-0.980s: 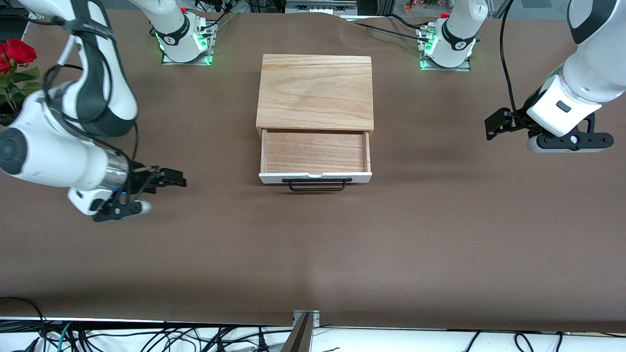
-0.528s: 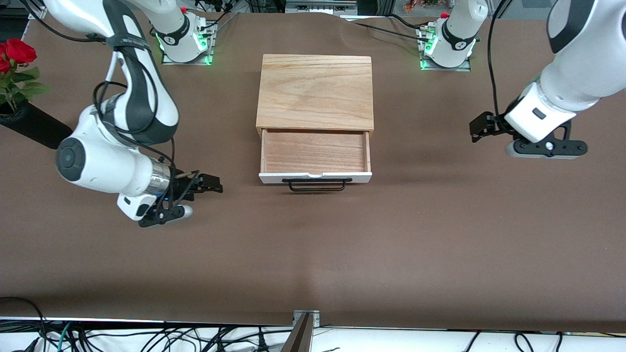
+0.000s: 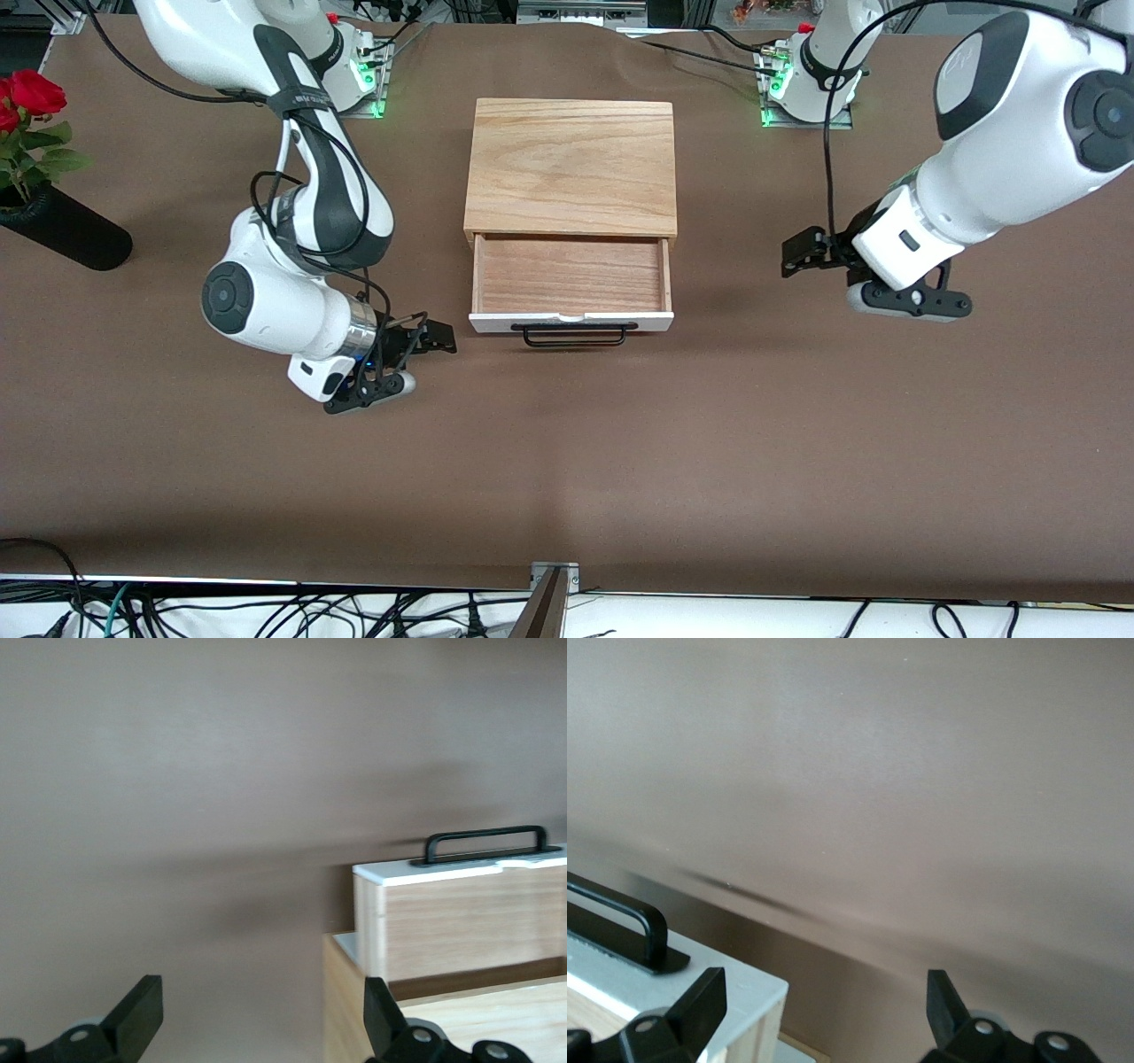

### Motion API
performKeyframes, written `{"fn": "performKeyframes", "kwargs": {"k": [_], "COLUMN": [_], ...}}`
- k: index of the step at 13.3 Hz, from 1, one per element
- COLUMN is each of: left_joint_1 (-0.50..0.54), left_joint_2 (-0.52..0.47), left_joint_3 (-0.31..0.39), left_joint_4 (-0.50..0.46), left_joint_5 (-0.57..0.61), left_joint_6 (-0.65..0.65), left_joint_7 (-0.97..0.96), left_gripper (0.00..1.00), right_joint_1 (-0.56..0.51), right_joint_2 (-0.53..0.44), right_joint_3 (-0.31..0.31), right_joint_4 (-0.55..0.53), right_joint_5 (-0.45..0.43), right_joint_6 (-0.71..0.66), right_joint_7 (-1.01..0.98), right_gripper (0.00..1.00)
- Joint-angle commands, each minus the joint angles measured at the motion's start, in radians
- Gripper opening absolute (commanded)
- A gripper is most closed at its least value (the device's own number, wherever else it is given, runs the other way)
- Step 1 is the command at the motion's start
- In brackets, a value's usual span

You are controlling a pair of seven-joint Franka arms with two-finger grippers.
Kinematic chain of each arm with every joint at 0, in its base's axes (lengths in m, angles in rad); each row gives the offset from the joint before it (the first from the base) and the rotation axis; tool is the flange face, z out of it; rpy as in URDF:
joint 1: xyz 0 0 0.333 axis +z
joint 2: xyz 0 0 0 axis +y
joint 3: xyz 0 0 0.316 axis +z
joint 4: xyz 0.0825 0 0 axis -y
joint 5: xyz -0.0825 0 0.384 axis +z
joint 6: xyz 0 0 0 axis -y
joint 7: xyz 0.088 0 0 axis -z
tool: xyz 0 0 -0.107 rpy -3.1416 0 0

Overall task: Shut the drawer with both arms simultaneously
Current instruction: 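Move the right gripper and the left gripper toward the drawer front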

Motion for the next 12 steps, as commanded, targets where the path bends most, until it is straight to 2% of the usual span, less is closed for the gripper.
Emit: {"fn": "performKeyframes", "kwargs": {"k": [1,5,9,12], "left_joint_1": [0.003,-0.032,-0.032,-0.031], "left_joint_2": [0.068,0.161,0.267,0.322], "left_joint_3": [-0.045,-0.059,-0.058,-0.056], "left_joint_4": [0.023,0.021,0.018,0.018], "left_joint_5": [-0.055,-0.094,-0.234,-0.369], "left_joint_6": [0.063,0.150,0.262,0.298], "left_joint_7": [0.004,0.004,0.004,0.005], "left_gripper": [1.00,1.00,1.00,1.00], "right_joint_1": [0.039,0.080,0.108,0.125], "right_joint_2": [0.020,0.043,0.045,0.046], "right_joint_3": [-0.008,-0.006,-0.006,0.006], "right_joint_4": [0.002,0.002,0.002,0.002], "right_joint_5": [0.036,0.037,0.037,0.037], "right_joint_6": [0.041,0.052,0.041,0.038], "right_joint_7": [-0.003,-0.002,-0.002,-0.005], "right_gripper": [1.00,1.00,1.00,1.00]}}
